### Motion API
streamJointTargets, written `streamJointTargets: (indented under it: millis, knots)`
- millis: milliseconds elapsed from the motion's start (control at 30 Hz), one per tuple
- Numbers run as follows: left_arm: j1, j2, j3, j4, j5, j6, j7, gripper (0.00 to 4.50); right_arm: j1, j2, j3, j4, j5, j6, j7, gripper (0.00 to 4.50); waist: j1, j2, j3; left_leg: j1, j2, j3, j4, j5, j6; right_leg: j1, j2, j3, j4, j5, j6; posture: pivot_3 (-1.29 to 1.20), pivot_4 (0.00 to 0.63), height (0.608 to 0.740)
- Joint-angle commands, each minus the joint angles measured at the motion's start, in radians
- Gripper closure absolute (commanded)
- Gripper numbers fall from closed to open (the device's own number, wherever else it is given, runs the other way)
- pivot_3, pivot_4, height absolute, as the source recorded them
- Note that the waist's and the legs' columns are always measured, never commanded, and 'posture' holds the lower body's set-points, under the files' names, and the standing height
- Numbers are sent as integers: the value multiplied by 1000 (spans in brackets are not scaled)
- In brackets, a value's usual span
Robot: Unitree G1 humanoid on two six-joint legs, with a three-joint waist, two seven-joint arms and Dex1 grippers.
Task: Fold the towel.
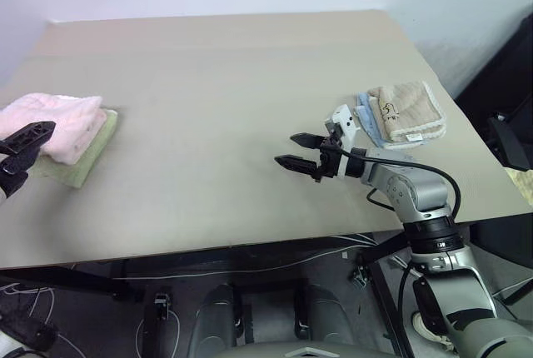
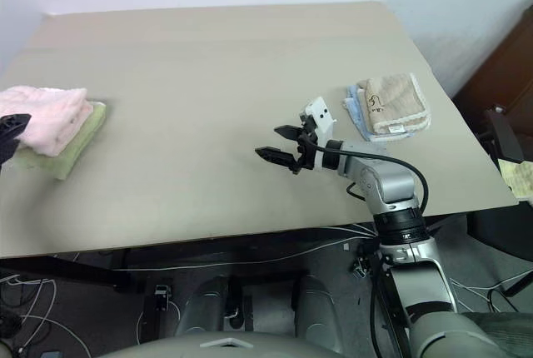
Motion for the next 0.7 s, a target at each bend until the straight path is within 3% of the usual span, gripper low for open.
streamJointTargets:
  millis: [33,167,267,467,700]
  knots:
    - [82,32,-46,-102,-35,6,-78,40,2,-14,-15,-19,-3,-20,7,0,0,0,0,0,0,0,0,0,0,0,0,0,0,0,-1,0,150,740]
    - [110,27,-66,-109,-52,-43,-105,40,11,-27,-12,-21,-14,-26,12,0,2,0,0,0,0,0,-2,1,-1,-1,0,0,0,-1,-2,0,150,740]
    - [162,-27,-122,-235,8,-216,-273,40,6,-23,-20,-11,-16,-37,7,0,2,0,0,0,0,1,-2,1,-1,-1,0,0,-3,-1,-3,0,150,740]
    - [236,-69,-449,-377,321,-634,-546,40,31,13,-56,-22,-17,-172,-4,0,5,1,0,-1,0,2,-4,1,-2,-1,0,0,-4,0,-3,0,150,740]
    - [158,-155,-703,-269,575,-1047,-736,40,58,38,-65,-57,6,-224,3,0,5,2,0,-2,0,2,-4,1,-1,-2,0,0,-5,0,-3,0,150,740]
